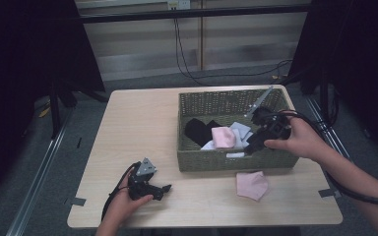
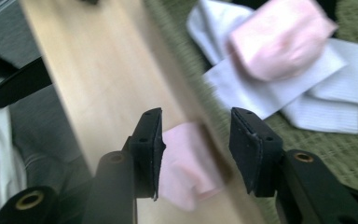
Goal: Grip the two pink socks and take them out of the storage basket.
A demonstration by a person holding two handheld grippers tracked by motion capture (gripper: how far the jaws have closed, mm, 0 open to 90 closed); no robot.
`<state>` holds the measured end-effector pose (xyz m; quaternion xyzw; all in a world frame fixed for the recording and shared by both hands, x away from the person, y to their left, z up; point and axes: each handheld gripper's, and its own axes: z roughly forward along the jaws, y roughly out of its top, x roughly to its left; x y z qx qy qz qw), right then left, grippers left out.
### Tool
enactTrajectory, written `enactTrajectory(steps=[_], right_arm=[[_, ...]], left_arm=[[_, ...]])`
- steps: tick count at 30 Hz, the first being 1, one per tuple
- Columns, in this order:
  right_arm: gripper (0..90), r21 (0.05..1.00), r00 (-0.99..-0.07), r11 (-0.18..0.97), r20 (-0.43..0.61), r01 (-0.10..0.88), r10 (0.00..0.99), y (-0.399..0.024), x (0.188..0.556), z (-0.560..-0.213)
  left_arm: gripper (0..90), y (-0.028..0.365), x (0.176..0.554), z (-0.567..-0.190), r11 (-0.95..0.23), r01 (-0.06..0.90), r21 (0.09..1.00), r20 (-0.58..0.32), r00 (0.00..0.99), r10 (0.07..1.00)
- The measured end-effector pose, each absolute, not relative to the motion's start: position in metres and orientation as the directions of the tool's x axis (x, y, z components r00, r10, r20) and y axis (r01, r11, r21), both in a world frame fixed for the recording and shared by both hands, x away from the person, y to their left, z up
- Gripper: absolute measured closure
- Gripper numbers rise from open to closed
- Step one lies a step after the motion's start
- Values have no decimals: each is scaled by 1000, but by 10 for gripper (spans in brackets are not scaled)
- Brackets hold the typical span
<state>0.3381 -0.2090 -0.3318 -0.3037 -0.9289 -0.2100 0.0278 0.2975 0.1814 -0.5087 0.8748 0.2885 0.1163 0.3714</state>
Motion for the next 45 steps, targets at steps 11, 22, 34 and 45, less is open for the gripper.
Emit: enactTrajectory(steps=[11,22,34,45], right_arm=[[497,383,-759,672,145,634,634,-199,382,-348],[476,372,-726,640,164,673,668,-193,407,-378],[406,350,-663,580,196,736,722,-196,435,-412],[667,289,-678,618,204,731,707,-186,442,-436]], left_arm=[[83,181,298,-509,-558,418,716,-11,807,590],[83,181,297,-509,-555,420,718,-13,805,593],[83,181,297,-509,-554,422,717,-18,807,591],[83,181,297,-509,-555,420,718,-16,807,590]])
